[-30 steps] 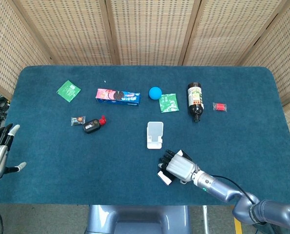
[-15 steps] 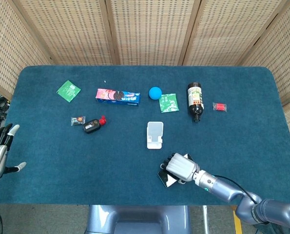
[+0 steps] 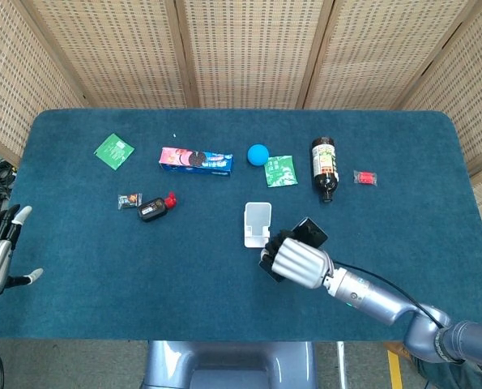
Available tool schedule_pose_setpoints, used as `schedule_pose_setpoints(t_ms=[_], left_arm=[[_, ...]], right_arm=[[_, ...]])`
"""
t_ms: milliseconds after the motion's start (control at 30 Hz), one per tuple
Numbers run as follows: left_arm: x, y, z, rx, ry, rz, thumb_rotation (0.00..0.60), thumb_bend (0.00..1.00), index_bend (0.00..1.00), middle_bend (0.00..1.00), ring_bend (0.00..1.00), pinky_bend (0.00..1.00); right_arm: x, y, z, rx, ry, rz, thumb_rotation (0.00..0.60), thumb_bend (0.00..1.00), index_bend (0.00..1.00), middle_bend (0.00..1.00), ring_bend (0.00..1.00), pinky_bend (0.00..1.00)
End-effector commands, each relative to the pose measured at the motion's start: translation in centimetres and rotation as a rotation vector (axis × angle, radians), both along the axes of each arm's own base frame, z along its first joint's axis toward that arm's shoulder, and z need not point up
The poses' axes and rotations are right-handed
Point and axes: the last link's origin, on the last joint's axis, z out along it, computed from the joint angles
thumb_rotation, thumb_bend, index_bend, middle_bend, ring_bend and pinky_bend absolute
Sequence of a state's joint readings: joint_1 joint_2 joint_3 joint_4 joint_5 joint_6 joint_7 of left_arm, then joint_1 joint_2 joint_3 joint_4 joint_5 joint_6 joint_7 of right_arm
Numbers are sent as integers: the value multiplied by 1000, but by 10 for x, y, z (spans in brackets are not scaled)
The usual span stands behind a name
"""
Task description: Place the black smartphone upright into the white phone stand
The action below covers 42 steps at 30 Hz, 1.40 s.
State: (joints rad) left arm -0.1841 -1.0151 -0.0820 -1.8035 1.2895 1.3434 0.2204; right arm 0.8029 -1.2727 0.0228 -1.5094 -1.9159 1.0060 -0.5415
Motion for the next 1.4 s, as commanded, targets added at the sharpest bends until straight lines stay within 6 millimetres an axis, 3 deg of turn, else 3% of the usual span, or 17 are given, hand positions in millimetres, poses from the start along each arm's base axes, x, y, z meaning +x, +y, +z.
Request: schedule_pose_setpoints(t_ms=[33, 200, 600, 967, 1400], left_arm=[[-1, 1, 0, 0, -1, 6, 600, 0, 0, 0, 0, 0], [-4, 4, 0, -4, -2, 22, 600, 0, 0, 0, 0, 0], [-12, 12, -3, -17, 4, 63, 600, 0, 0, 0, 0, 0], [-14, 15, -5, -22, 8, 80, 600, 0, 0, 0, 0, 0], [-15, 17, -6, -21, 13, 88, 600, 0, 0, 0, 0, 0]], right_arm=[[35, -16, 11, -151, 95, 207, 600, 360, 621, 618, 589, 539], [58, -29, -1, -240, 216, 362, 600, 361, 616, 611, 589, 523], [79, -49, -25, -328, 452, 537, 600, 368, 616, 600, 571, 421], [72, -58, -33, -314, 563, 551, 600, 370, 621, 599, 547, 398], [69, -56, -39, -252, 532, 546, 600, 369, 619, 597, 514, 361]])
